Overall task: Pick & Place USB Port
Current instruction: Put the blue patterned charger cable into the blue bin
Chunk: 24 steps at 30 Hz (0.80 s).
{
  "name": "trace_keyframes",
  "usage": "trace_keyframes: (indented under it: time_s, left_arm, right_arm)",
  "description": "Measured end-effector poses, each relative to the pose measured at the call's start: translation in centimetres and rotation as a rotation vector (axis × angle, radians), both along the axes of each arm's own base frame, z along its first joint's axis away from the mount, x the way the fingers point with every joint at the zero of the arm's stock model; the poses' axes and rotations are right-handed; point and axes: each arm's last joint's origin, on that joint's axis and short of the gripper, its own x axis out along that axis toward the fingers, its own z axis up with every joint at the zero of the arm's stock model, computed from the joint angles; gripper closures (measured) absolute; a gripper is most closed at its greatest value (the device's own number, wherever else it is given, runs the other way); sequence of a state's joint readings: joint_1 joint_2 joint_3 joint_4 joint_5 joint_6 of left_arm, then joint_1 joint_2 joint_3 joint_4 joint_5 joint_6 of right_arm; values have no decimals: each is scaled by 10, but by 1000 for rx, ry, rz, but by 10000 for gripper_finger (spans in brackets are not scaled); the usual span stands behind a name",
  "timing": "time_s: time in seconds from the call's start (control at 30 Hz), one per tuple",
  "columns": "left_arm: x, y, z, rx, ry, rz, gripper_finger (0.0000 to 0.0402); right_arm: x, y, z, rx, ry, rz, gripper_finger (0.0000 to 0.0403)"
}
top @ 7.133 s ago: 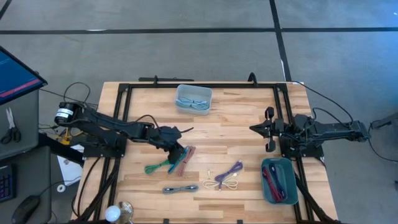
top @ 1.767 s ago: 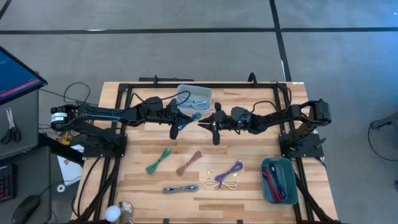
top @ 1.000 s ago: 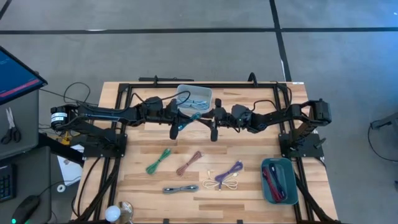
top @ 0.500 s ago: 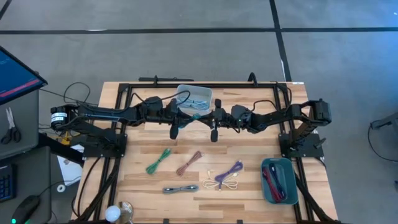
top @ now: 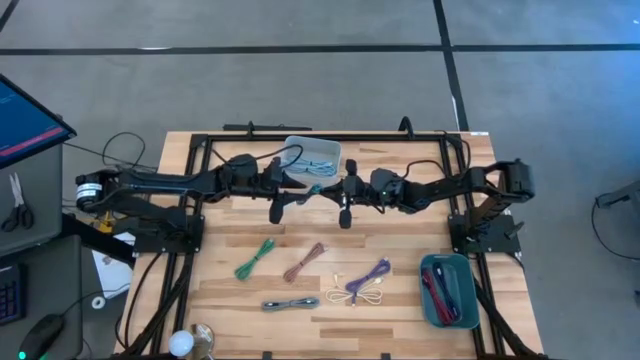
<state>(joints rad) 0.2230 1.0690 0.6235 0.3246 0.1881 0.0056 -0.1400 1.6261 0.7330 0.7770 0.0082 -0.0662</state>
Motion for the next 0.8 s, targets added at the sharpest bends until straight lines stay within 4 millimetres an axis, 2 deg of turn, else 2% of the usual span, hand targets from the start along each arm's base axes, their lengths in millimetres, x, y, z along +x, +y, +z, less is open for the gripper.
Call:
trace_keyframes:
  time_s: [0.17,0.3,0.53,0.8]
  left_arm:
    - [-19,-4,9,11,22,-2,266]
    - [-30,-7,12,6,38,-2,266]
    - [-37,-8,-2,-1,65,2,266]
    - [-38,-8,-12,-3,89,24,266]
  right_arm:
    - [-10,0,13,-17,37,-13,403]
    - [-27,9,25,-69,63,-68,403]
    - [-77,33,35,-98,87,-190,403]
    - [-134,60,50,26,111,-262,403]
